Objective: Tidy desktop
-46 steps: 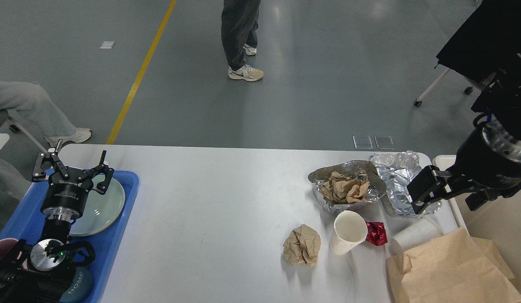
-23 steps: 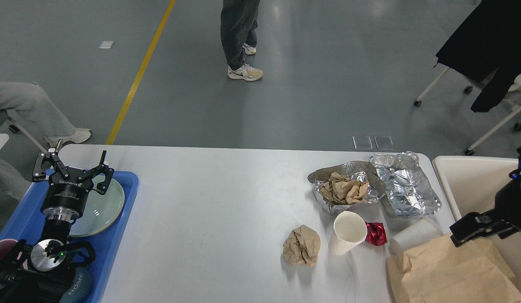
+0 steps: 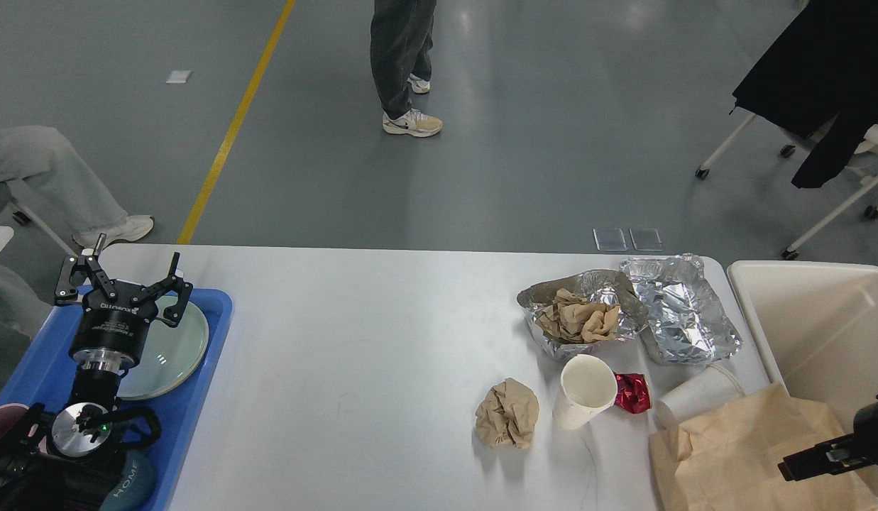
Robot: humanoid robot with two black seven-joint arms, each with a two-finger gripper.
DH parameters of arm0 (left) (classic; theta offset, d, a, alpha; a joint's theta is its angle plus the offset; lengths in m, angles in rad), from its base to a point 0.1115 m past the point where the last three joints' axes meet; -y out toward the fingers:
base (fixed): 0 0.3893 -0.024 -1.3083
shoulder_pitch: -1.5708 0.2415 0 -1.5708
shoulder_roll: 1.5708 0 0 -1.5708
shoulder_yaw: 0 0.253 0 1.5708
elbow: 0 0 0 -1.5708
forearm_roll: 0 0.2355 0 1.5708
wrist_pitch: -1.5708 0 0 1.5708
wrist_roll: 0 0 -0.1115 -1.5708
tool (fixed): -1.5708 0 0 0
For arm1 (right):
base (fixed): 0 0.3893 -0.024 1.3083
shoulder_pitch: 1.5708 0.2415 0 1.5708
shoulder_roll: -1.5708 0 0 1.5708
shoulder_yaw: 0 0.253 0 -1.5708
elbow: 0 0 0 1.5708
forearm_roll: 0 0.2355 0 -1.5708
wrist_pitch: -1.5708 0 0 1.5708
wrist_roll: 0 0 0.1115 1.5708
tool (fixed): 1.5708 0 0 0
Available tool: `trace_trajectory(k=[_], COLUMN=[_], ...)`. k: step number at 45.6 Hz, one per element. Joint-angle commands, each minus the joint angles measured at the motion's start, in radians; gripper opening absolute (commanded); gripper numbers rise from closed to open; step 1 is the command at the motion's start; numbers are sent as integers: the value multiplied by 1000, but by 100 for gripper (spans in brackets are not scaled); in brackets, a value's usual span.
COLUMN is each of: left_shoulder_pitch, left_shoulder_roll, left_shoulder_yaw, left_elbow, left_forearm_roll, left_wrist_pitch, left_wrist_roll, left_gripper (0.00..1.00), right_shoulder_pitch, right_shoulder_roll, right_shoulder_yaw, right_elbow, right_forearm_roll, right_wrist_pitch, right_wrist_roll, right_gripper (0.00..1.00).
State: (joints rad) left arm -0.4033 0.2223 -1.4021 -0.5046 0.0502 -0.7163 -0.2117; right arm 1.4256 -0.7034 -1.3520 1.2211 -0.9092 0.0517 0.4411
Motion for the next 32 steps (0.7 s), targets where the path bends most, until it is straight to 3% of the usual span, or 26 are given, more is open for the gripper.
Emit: trace_trajectory(k=[1,22,32], left_shoulder_pitch=[0,0,0], left_shoulder_roll=[0,0,0], left_shoulder_yaw=[0,0,0], left_elbow=[0,0,0], left_forearm_roll=[0,-1,-1], left_wrist_pitch=[0,0,0], left_wrist_roll=[0,0,0], left_gripper=[96,96,96], right_shoulder_pitch=[-91,-244,-346], right_shoulder_roll=[19,142,193], right_shoulder_yaw=[45,82,82], right_elbow=[-69,-97,-104], right_forearm_roll=[79,139,139], right_wrist_pitch=[-24,-157,-334], right_wrist_roll=[-2,-2,-2], right_gripper=[98,100,73])
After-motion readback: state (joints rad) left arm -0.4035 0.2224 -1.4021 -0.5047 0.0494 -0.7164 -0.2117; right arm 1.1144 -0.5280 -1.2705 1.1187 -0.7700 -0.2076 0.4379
